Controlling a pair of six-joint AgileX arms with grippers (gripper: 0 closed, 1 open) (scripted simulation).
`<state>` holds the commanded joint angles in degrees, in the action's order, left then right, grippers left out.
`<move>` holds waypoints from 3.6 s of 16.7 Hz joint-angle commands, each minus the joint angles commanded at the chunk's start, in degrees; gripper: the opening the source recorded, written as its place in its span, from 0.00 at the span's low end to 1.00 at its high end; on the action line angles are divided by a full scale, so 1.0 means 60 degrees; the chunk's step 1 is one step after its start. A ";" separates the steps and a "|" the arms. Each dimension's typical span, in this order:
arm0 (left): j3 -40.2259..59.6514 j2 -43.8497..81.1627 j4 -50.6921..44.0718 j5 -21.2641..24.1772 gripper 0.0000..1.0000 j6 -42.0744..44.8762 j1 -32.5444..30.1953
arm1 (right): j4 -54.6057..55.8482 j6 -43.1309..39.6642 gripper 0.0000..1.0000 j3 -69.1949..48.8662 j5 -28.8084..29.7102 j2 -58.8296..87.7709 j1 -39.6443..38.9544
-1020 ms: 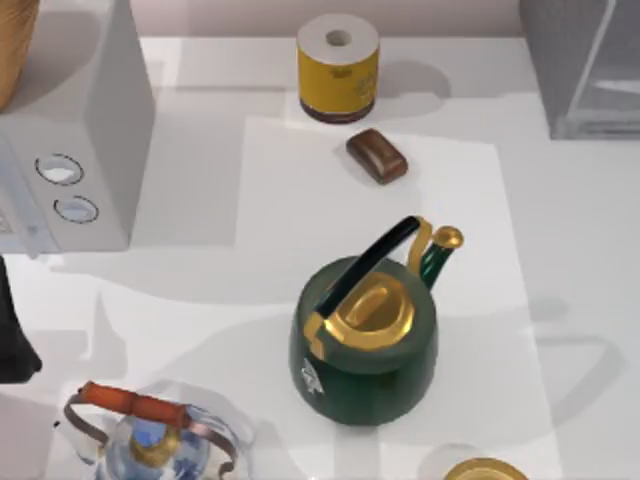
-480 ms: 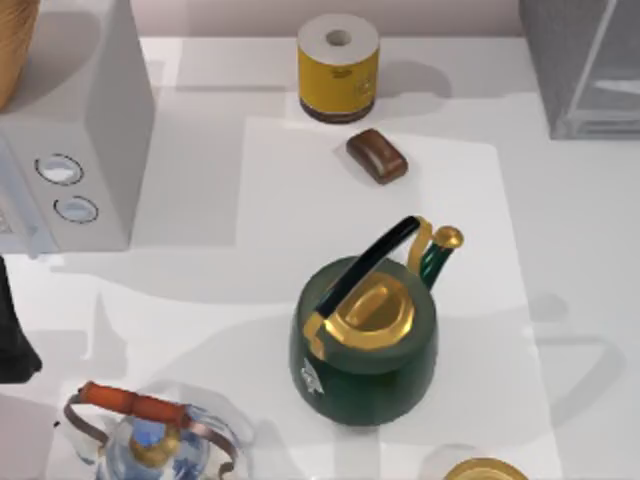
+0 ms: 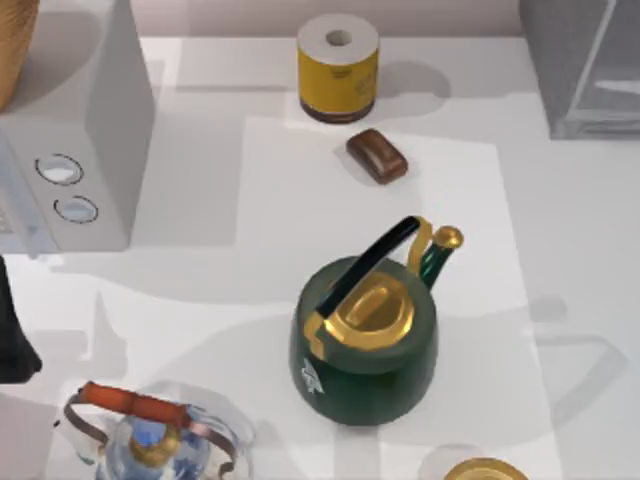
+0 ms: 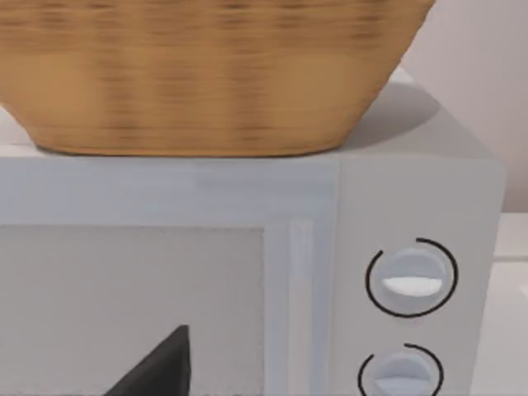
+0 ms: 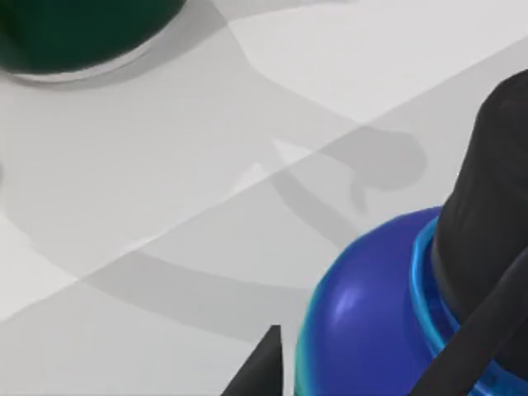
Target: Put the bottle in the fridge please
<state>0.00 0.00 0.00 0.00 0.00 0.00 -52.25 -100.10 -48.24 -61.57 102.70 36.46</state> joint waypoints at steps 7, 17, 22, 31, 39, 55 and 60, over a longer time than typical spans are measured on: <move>0.0000 0.0000 0.0000 0.0000 1.00 0.0000 0.0000 | 0.2763 0.5366 0.01 0.2662 0.3556 -0.5293 -0.1251; 0.0000 0.0000 0.0000 0.0000 1.00 0.0000 0.0000 | 0.7603 1.4863 0.01 0.6884 0.9096 -1.5258 -0.4706; 0.0000 0.0000 0.0000 0.0000 1.00 0.0000 0.0000 | 0.8673 1.6627 0.01 0.8002 1.0226 -1.7060 -0.6028; 0.0000 0.0000 0.0000 0.0000 1.00 0.0000 0.0000 | 0.9103 1.6690 0.01 0.7666 1.0136 -1.6480 -0.5951; 0.0000 0.0000 0.0000 0.0000 1.00 0.0000 0.0000 | 1.2403 1.6710 0.01 0.4792 0.9348 -1.0676 -0.5167; 0.0000 0.0000 0.0000 0.0000 1.00 0.0000 0.0000 | 1.9288 1.6801 0.01 -0.1213 0.7854 0.2763 -0.3443; 0.0000 0.0000 0.0000 0.0000 1.00 0.0000 0.0000 | 1.9447 1.6806 0.01 -0.1352 0.7823 0.3036 -0.3402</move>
<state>0.00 0.00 0.00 0.00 0.00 0.00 64.43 0.74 -56.35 -14.64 120.92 16.04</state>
